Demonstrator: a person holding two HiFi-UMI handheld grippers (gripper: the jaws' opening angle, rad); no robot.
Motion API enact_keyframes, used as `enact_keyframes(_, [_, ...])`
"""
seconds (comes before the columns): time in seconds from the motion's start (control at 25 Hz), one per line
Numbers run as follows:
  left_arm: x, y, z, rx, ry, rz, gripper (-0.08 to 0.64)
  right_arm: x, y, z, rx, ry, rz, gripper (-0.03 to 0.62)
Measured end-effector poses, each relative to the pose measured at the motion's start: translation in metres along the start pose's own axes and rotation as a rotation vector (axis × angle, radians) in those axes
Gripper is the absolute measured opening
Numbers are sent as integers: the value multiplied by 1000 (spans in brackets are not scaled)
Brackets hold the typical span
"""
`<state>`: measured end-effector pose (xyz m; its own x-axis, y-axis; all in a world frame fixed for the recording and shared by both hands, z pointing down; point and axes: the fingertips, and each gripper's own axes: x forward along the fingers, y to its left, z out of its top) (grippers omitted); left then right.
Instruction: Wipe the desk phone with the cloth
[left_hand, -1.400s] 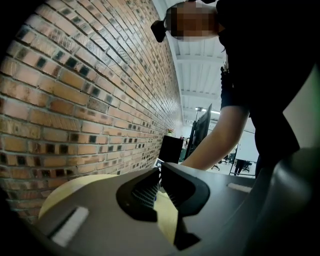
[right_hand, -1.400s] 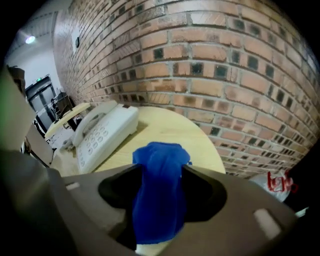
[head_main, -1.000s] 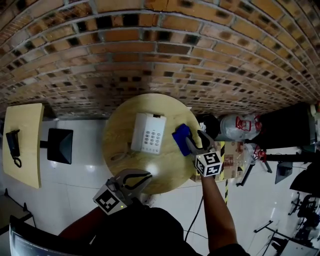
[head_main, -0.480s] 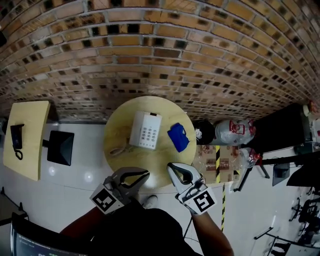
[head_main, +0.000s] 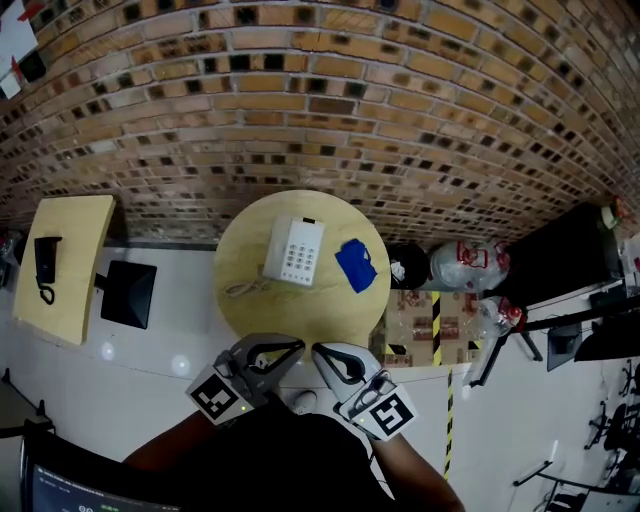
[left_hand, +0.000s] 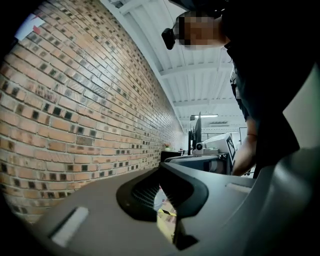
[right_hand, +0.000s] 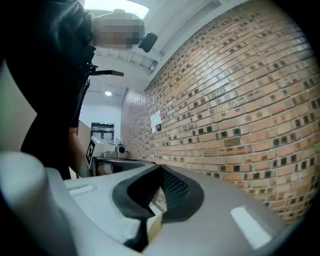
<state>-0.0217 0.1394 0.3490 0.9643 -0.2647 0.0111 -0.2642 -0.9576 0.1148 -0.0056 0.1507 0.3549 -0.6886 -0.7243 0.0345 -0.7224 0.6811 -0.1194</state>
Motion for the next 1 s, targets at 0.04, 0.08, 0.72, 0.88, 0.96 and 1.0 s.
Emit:
enact_keyframes(0.04, [-2, -4, 1, 3, -1, 1, 2, -2, 5, 1, 1, -4, 4, 0])
enact_keyframes(0.08, [-3, -8, 1, 5, -2, 1, 2, -5, 8, 3, 0, -10, 6, 0])
enact_keyframes(0.72, [-17, -43, 5, 15, -22, 8, 2, -23, 36, 9, -44, -3, 25, 0])
enact_keyframes(0.88, [-20, -44, 4, 23, -15, 11, 2, -21, 38, 12, -31, -3, 25, 0])
enact_keyframes(0.96, [-20, -43, 5, 25, -19, 12, 2, -21, 38, 13, -30, -5, 26, 0])
enact_keyframes(1.0, [-19, -43, 5, 27, -19, 12, 2, -20, 38, 13, -29, -6, 26, 0])
